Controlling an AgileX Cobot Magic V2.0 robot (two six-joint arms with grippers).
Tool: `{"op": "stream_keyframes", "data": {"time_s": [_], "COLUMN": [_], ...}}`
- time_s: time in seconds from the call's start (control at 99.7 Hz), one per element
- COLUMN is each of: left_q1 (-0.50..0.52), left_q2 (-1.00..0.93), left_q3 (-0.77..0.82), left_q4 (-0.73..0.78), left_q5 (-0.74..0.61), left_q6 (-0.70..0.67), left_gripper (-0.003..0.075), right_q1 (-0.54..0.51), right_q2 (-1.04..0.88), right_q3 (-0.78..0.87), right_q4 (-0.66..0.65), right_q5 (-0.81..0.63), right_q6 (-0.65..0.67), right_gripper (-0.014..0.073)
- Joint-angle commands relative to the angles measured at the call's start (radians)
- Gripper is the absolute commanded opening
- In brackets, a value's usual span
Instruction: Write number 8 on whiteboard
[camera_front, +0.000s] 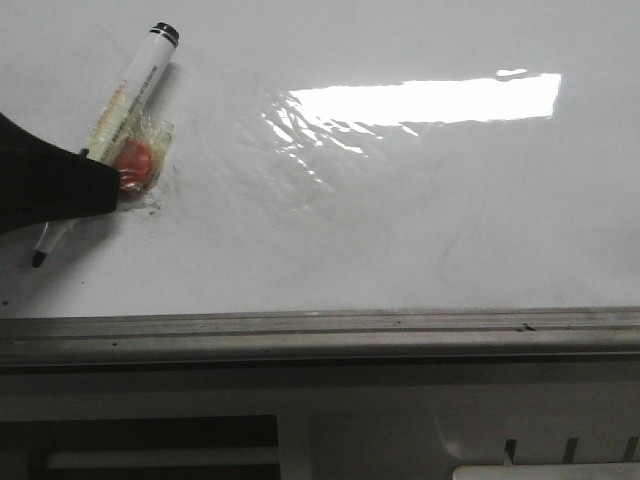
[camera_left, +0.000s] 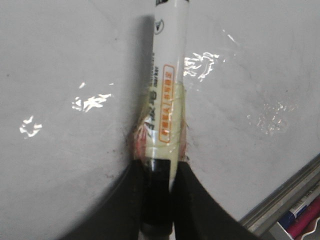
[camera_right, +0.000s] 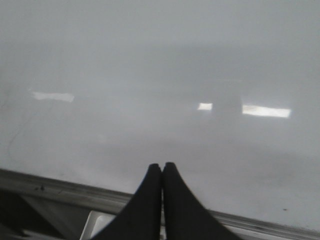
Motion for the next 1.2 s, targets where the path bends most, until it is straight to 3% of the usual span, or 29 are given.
{"op": "stream_keyframes", "data": {"time_s": [0.0, 0.12, 0.281, 0.381, 0.542, 0.682, 1.074, 1.194], "left_q1": [-0.003, -0.008, -0.080, -0.128, -0.181, -0.183, -0.183, -0.183], "left_q2": [-0.005, -0.019, -0.058, -0.064, -0.064, -0.064, -0.064, -0.064], "left_q3": [-0.031, -0.031, -0.031, -0.031, -0.031, -0.031, -0.031, -0.031], "left_q4": [-0.012, 0.037, 0.204, 0.346, 0.385, 0.495, 0.608, 0.626], "left_q5": [-0.041, -0.029, -0.026, -0.035, -0.119, -0.225, -0.285, -0.290], "left_q6": [-0.009, -0.009, -0.009, -0.009, -0.009, -0.009, -0.009, -0.009], "left_gripper": [-0.0020, -0.0020, -0.0020, -0.0020, -0.0020, -0.0020, -0.0020, -0.0020], "right_q1": [0.069, 0.203, 0.380, 0.479, 0.634, 0.704, 0.725, 0.725], "right_q2": [0.037, 0.115, 0.274, 0.389, 0.537, 0.625, 0.767, 0.793], "right_q3": [-0.062, -0.128, -0.269, -0.356, -0.483, -0.573, -0.659, -0.659], "right_q4": [-0.008, -0.004, 0.025, 0.030, 0.035, 0.061, 0.110, 0.113], "right_q5": [-0.040, -0.031, -0.009, 0.002, 0.001, 0.005, -0.008, -0.004], "right_q6": [-0.031, -0.089, -0.099, -0.099, -0.099, -0.097, -0.096, -0.096], "right_gripper": [-0.0062, -0.0014, 0.0239, 0.0314, 0.0314, 0.0314, 0.0308, 0.0192]}}
